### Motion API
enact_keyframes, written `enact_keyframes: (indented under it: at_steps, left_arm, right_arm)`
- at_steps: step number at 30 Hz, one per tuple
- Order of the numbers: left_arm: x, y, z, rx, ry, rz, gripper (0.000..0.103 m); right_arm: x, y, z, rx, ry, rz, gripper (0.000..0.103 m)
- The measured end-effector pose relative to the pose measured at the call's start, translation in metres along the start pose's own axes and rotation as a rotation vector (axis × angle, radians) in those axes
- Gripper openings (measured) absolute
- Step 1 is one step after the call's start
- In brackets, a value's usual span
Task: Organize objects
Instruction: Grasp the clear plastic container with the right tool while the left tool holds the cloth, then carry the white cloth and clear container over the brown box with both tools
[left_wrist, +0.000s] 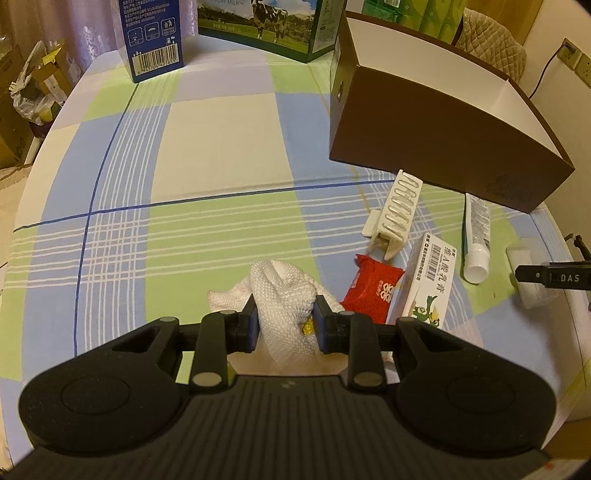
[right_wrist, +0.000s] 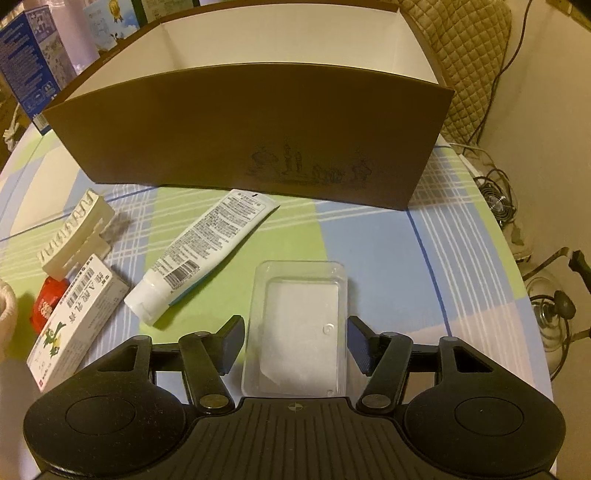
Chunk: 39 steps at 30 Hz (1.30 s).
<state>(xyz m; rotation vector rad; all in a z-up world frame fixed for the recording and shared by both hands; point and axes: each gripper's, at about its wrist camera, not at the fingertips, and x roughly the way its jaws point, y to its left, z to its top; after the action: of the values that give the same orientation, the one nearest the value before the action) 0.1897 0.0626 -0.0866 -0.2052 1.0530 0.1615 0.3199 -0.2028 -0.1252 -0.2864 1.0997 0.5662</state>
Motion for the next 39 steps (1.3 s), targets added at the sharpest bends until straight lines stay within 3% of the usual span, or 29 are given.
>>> enact_keyframes:
  at_steps: [11, 21, 39]
  left_arm:
    - [-0.002, -0.006, 0.000, 0.002, -0.004, -0.007, 0.025]
    - [-0.008, -0.021, 0.008, 0.029, -0.028, -0.024, 0.025]
    - [-0.041, -0.071, 0.057, 0.113, -0.172, -0.093, 0.025]
  right_arm:
    - [-0.007, -0.001, -0.007, -0.033, -0.001, 0.025, 0.052]
    - [-0.037, 0.005, -0.008, -0.041, -0.044, 0.122, 0.052]
    - [-0.088, -0.003, 0.018, -0.068, -0.166, 0.205, 0.052]
